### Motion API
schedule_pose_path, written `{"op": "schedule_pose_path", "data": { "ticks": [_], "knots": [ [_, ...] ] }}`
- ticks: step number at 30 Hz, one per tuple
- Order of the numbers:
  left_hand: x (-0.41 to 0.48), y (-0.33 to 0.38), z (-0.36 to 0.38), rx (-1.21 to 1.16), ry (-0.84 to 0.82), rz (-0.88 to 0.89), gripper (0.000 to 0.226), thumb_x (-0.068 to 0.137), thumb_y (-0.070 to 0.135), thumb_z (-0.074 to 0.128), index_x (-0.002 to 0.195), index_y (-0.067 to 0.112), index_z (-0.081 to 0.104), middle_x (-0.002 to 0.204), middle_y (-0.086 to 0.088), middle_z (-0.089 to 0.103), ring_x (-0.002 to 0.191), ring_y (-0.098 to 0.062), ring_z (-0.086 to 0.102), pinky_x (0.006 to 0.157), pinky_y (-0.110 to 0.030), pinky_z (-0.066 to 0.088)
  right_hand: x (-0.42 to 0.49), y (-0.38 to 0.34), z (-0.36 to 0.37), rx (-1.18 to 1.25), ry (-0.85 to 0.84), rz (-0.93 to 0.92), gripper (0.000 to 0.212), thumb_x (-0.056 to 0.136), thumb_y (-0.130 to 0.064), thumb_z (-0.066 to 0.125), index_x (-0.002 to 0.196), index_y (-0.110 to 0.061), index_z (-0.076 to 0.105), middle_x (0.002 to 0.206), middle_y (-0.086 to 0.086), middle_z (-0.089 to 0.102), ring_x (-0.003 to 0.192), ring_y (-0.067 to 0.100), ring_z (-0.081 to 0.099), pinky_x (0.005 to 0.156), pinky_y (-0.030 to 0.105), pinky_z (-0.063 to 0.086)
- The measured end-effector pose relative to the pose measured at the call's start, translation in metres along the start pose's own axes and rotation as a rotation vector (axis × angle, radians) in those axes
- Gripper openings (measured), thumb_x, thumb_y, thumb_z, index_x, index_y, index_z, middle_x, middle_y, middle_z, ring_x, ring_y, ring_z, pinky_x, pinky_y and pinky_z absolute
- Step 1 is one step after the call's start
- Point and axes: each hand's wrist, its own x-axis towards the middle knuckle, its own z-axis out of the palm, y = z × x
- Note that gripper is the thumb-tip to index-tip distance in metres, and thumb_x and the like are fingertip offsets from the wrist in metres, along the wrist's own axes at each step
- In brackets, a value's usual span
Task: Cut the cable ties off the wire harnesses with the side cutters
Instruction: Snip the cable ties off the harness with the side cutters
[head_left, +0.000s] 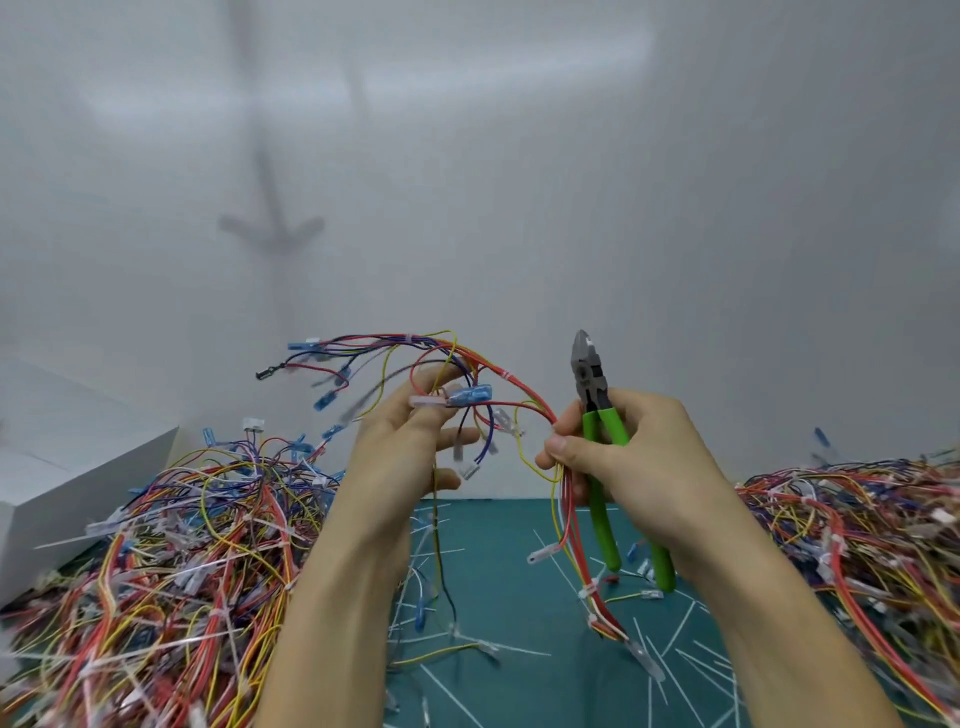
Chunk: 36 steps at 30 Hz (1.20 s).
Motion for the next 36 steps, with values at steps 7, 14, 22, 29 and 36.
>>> {"op": "schedule_pose_path", "data": {
  "ticks": [7,14,22,29,36],
  "knots": [
    [-0.003,0.006,0.000,-0.083,-0.062,-0.070,0.024,0.100,0.025,0.047,0.103,0.021,0.071,0.104,0.009,0.076,0.094,-0.011,0.073,0.041,-0.013,0.039,0.002,0.006,0.002,-0.068,-0.023,0.008,0.016,0.086,-0.005,0.071,0.079,-0.016,0.063,0.073,0.001,0.076,0.060,0.016,0.063,0.065,0.034,0.056],
    [0.000,0.009,-0.001,-0.732,-0.280,-0.292,0.057,0.085,-0.006,0.037,0.142,-0.013,0.035,0.134,-0.026,0.057,0.118,-0.037,0.062,0.095,-0.045,0.054,0.004,0.010,0.005,-0.144,-0.035,0.013,0.016,0.079,-0.013,0.079,0.074,-0.018,0.065,0.068,0.000,0.071,0.053,0.015,0.061,0.064,0.037,0.055],
    [0.003,0.002,-0.005,-0.964,-0.319,-0.181,0.048,0.071,-0.004,0.040,0.117,0.011,0.040,0.135,-0.017,0.050,0.131,-0.039,0.050,0.096,-0.063,0.047,0.001,0.007,0.008,-0.239,-0.125,-0.016,0.010,0.083,-0.030,0.074,0.078,-0.024,0.068,0.069,-0.004,0.068,0.055,0.008,0.063,0.061,0.028,0.057],
    [0.004,0.004,-0.008,-0.852,-0.306,-0.196,0.045,0.083,0.007,0.049,0.128,0.003,0.050,0.129,-0.020,0.063,0.123,-0.039,0.058,0.086,-0.050,0.057,0.002,0.006,0.006,-0.147,-0.025,-0.010,0.017,0.091,-0.033,0.065,0.081,-0.020,0.068,0.073,-0.005,0.073,0.057,0.013,0.066,0.065,0.032,0.055],
    [0.006,0.004,0.001,-0.654,-0.117,-0.097,0.029,0.096,0.006,0.051,0.123,-0.004,0.057,0.118,-0.010,0.071,0.112,-0.027,0.067,0.070,-0.022,0.060,0.002,0.006,-0.003,-0.155,-0.055,0.021,0.023,0.090,-0.043,0.064,0.085,-0.021,0.069,0.076,-0.007,0.073,0.057,0.009,0.065,0.062,0.030,0.053]
  ]
}}
